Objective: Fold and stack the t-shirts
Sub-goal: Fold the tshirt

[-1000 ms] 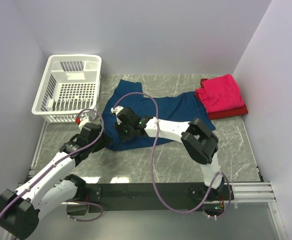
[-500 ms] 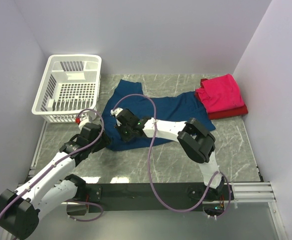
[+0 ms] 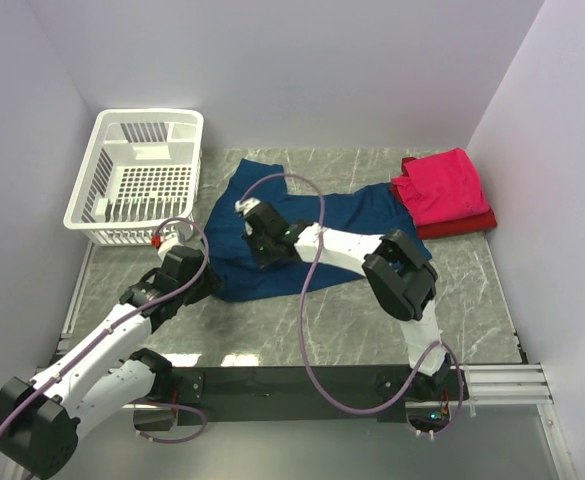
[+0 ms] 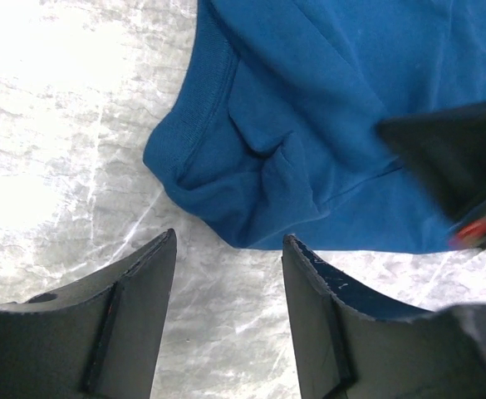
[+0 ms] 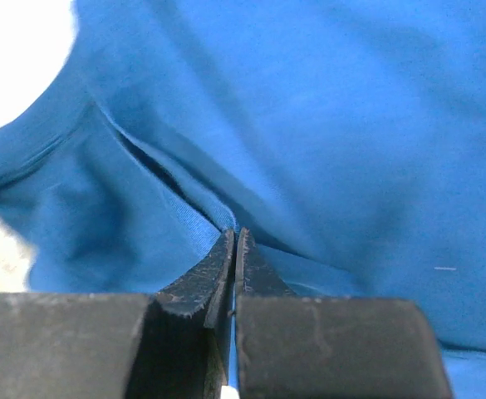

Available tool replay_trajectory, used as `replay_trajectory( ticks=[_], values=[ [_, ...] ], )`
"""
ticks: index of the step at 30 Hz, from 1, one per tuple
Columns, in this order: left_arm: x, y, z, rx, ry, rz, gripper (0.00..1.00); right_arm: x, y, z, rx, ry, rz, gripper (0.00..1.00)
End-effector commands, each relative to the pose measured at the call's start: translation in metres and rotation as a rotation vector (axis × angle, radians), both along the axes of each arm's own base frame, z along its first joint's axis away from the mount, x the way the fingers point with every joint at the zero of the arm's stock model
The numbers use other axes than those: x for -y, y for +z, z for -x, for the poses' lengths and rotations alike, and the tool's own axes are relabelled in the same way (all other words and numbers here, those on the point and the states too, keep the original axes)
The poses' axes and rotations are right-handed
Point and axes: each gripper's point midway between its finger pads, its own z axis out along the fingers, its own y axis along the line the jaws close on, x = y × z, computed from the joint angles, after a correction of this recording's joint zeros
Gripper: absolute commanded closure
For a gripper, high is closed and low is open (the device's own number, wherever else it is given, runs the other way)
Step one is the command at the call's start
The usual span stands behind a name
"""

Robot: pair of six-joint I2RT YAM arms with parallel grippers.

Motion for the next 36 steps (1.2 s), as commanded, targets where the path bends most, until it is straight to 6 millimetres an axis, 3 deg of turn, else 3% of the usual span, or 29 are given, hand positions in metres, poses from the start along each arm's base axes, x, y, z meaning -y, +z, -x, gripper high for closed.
replay_trajectory(
  ticks=[1,5,9,14,20,25,36],
  values=[
    [-0.002,0.004,-0.008,0.03,0.003,-0.031,0.41,0.012,0.056,-0.042,0.103,-0.09,-0.092,1.0],
    [-0.004,0.006,-0.013,0.039,0.004,-0.054,0.41,0.029,0.059,-0.068,0.118,-0.144,-0.103,1.0],
    [-0.004,0.004,-0.019,0.037,0.002,-0.077,0.42,0.03,0.054,-0.085,0.108,-0.143,-0.114,1.0],
    [-0.001,-0.004,-0.026,0.03,-0.002,-0.088,0.43,0.021,0.052,-0.096,0.113,-0.132,-0.112,1.0],
    [-0.003,-0.01,-0.033,0.009,0.009,-0.126,0.43,0.04,0.042,-0.113,0.104,-0.219,-0.103,1.0],
    [-0.006,-0.016,-0.034,-0.01,0.017,-0.148,0.44,0.05,0.05,-0.129,0.107,-0.245,-0.129,1.0],
    [-0.006,-0.041,-0.04,-0.059,0.025,-0.192,0.46,0.05,0.046,-0.129,0.096,-0.224,-0.111,1.0]
  ],
)
